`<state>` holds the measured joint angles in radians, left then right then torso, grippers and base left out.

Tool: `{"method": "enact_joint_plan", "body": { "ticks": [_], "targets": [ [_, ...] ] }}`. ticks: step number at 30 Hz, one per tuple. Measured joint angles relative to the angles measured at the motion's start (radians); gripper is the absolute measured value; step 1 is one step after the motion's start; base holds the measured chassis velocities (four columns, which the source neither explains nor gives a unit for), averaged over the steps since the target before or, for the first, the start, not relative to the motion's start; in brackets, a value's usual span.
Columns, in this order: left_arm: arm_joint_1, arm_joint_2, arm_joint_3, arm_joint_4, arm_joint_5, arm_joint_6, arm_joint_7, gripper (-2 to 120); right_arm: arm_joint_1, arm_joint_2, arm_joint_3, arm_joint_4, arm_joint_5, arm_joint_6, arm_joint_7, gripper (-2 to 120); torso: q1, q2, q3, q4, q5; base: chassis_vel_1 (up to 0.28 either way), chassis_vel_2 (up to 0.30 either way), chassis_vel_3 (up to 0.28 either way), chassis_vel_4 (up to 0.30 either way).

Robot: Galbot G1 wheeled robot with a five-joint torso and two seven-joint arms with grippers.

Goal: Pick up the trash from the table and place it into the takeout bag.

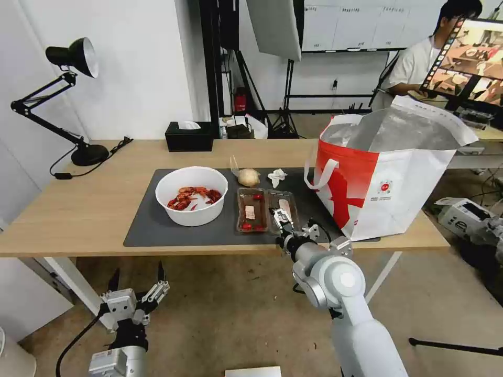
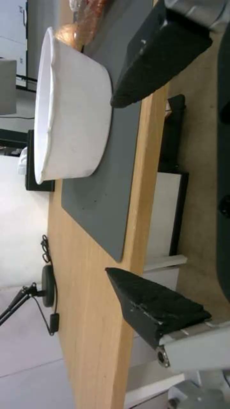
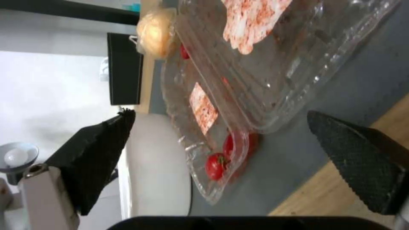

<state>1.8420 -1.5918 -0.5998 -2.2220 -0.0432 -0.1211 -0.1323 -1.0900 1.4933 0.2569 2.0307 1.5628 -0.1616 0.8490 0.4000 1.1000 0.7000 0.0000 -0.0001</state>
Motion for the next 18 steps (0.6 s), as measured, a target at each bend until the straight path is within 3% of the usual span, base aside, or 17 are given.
{"method": "enact_joint_plan", "body": {
  "ticks": [18],
  "targets": [
    [0.008, 0.0, -0.001, -0.002, 0.001, -0.006, -0.001, 100, 0.035, 0.016, 0.014, -0.036, -0.004, 0.022, 0.008, 100, 0.0, 0.0, 0.0, 0.0, 0.0001, 0.0, 0.0, 0.0, 0.0]
  ]
}}
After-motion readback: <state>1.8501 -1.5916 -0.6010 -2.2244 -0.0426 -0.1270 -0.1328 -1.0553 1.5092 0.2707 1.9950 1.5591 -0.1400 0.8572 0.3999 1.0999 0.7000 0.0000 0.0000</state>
